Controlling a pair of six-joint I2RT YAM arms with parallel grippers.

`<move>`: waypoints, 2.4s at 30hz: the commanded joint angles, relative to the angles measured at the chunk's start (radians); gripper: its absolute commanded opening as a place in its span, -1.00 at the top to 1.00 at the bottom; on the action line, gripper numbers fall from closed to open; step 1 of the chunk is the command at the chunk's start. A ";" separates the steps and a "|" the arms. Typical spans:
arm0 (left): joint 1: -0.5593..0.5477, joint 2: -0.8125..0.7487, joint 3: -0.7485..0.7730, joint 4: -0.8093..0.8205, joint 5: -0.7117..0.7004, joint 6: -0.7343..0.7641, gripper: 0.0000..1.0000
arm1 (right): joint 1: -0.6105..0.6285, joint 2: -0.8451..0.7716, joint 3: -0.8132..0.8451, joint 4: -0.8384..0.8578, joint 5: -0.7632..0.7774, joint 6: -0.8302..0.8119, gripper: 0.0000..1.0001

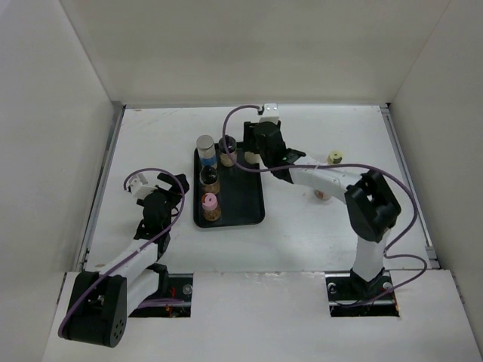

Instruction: Organize the condiment bottles

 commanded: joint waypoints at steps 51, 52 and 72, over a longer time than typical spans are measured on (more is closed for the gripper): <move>-0.003 -0.006 0.018 0.046 0.016 -0.008 -1.00 | -0.148 -0.781 -0.686 -0.151 0.355 0.198 -0.67; -0.002 -0.018 0.015 0.046 0.011 -0.006 -1.00 | -0.168 -0.787 -0.691 -0.171 0.351 0.207 -0.70; 0.006 -0.006 0.014 0.046 0.020 -0.014 -1.00 | -0.268 -0.508 -0.669 -0.118 0.190 0.273 -0.74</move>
